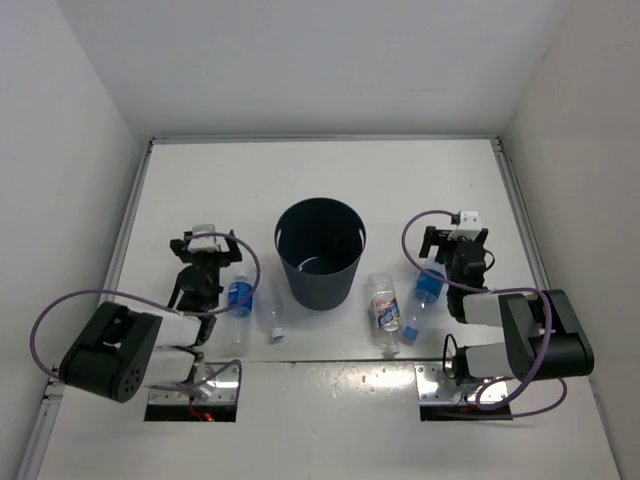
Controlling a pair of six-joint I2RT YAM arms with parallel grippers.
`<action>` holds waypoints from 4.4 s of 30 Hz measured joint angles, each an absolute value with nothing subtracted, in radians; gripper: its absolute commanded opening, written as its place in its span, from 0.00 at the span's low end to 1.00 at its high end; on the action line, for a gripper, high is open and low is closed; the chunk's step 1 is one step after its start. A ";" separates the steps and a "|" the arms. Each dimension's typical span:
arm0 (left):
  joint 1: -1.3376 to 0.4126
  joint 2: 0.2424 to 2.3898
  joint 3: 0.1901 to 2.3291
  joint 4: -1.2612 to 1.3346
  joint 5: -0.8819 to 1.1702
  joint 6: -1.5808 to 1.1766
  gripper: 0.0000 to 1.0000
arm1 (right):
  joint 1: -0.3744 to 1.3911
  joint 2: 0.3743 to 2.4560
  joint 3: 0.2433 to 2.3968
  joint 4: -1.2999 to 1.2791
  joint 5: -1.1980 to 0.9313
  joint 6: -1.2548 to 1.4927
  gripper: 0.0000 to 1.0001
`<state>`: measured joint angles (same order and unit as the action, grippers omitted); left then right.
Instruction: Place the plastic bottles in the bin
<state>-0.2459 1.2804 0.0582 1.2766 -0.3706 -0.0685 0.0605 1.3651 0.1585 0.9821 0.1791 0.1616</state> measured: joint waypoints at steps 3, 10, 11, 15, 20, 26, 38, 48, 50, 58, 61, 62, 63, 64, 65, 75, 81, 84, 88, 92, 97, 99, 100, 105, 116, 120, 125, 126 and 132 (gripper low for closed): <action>-0.304 1.224 0.058 1.287 -0.401 -0.035 1.00 | 0.060 1.365 0.159 0.982 0.179 0.162 0.99; -0.459 1.033 0.118 1.148 -0.518 0.068 1.00 | 0.060 1.365 0.160 0.983 0.179 0.162 0.99; -0.464 1.009 0.185 1.062 -0.522 0.066 1.00 | 0.060 1.365 0.160 0.982 0.179 0.162 0.99; -0.466 0.983 0.481 0.809 -0.522 0.039 1.00 | 0.060 1.365 0.160 0.982 0.178 0.162 0.99; -0.470 0.869 0.597 0.580 -0.476 0.027 1.00 | 0.060 1.365 0.162 0.982 0.179 0.162 0.99; -0.465 0.827 0.790 0.179 -0.414 -0.004 1.00 | 0.060 1.365 0.162 0.982 0.179 0.162 0.99; -0.463 0.779 0.942 -0.319 -0.305 -0.245 1.00 | 0.117 1.400 0.759 0.195 0.307 0.242 0.99; -0.463 0.736 0.805 -0.461 -0.408 -0.369 1.00 | 0.274 1.497 1.241 -0.576 0.511 0.563 0.99; -0.463 0.731 0.764 -0.463 -0.421 -0.403 1.00 | 0.239 1.403 1.145 -0.647 0.437 0.588 0.99; -0.481 0.804 0.639 -0.380 -0.392 -0.455 1.00 | 0.144 1.045 0.970 -0.781 0.220 0.605 0.99; -0.497 0.834 0.615 -0.361 -0.445 -0.462 1.00 | 0.182 1.023 0.907 -0.795 0.187 0.611 0.99; -0.500 0.841 0.612 -0.358 -0.457 -0.465 1.00 | 0.183 1.040 0.898 -0.800 0.178 0.616 0.99; -0.503 0.847 0.610 -0.353 -0.469 -0.470 1.00 | 0.183 1.062 0.893 -0.798 0.173 0.622 0.99; -0.507 0.852 0.608 -0.347 -0.480 -0.474 1.00 | 0.183 1.087 0.891 -0.795 0.167 0.628 0.99; -0.513 0.854 0.606 -0.340 -0.488 -0.478 1.00 | 0.181 1.111 0.889 -0.787 0.155 0.633 0.99; -0.550 0.877 0.602 -0.327 -0.583 -0.508 1.00 | 0.147 1.283 0.791 -0.733 0.072 0.704 0.99; -0.550 0.877 0.602 -0.344 -0.627 -0.511 1.00 | 0.139 1.386 0.756 -0.691 0.023 0.730 0.99; -0.550 0.877 0.602 -0.352 -0.634 -0.511 1.00 | 0.126 1.438 0.717 -0.661 0.007 0.738 0.95; -0.550 0.877 0.602 -0.355 -0.638 -0.512 1.00 | 0.098 1.491 0.691 -0.650 -0.010 0.749 0.84; -0.550 0.877 0.602 -0.357 -0.640 -0.514 1.00 | 0.086 1.548 0.699 -0.654 -0.017 0.753 0.66; -0.550 0.877 0.602 -0.357 -0.640 -0.514 1.00 | 0.109 1.559 0.772 -0.709 0.006 0.754 0.53; -0.550 0.877 0.602 -0.356 -0.640 -0.514 1.00 | 0.115 1.529 0.842 -0.737 0.029 0.753 0.49; -0.550 0.877 0.602 -0.355 -0.640 -0.514 1.00 | 0.117 1.507 0.893 -0.753 0.037 0.753 0.47; -0.550 0.877 0.602 -0.349 -0.640 -0.514 1.00 | 0.090 1.419 1.176 -0.781 0.068 0.752 0.41; -0.551 0.876 0.602 -0.349 -0.636 -0.509 1.00 | 0.209 1.412 1.676 -0.840 0.253 0.756 0.32; -0.551 0.875 0.602 -0.348 -0.634 -0.509 1.00 | 0.482 1.371 1.718 -0.722 0.353 0.720 0.35; -0.559 0.875 0.602 -0.342 -0.631 -0.508 1.00 | 0.843 1.319 1.619 -0.544 0.472 0.579 0.37; -0.563 0.875 0.602 -0.342 -0.630 -0.507 1.00 | 0.877 1.322 1.604 -0.528 0.488 0.558 0.37; -0.564 0.875 0.602 -0.342 -0.628 -0.506 1.00 | 0.961 1.357 1.521 -0.445 0.545 0.461 0.37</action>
